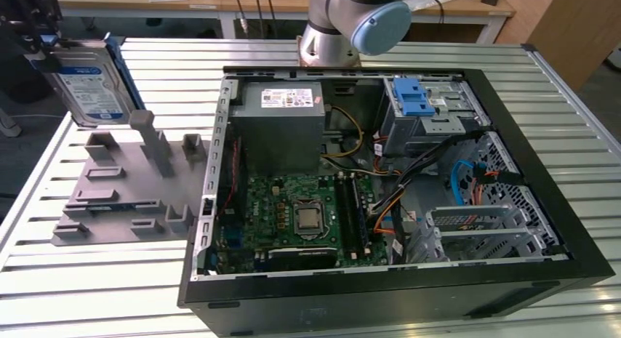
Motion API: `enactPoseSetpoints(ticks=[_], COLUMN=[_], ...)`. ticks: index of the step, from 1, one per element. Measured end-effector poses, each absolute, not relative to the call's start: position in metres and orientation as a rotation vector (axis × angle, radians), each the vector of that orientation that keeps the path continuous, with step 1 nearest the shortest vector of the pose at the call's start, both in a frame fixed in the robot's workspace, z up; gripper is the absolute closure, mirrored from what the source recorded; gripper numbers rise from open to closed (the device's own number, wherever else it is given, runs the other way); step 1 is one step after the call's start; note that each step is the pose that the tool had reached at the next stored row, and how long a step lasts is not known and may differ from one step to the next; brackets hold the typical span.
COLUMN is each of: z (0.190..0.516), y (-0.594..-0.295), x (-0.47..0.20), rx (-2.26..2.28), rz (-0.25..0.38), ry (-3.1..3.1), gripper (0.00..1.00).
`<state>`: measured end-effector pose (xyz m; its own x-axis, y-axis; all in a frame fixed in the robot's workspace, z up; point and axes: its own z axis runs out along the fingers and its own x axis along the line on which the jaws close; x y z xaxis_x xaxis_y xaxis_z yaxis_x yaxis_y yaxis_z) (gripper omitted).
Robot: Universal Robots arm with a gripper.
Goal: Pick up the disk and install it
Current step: 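Pick up the disk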
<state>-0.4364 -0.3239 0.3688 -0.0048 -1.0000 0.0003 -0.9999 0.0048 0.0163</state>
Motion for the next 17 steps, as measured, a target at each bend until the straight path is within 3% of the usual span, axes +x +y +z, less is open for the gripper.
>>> enactPoseSetpoints(ticks=[17], z=[0.381], y=[-0.324], x=[-0.436], rx=[2.208], rz=[-0.018], ry=[-2.218], gripper=[0.64])
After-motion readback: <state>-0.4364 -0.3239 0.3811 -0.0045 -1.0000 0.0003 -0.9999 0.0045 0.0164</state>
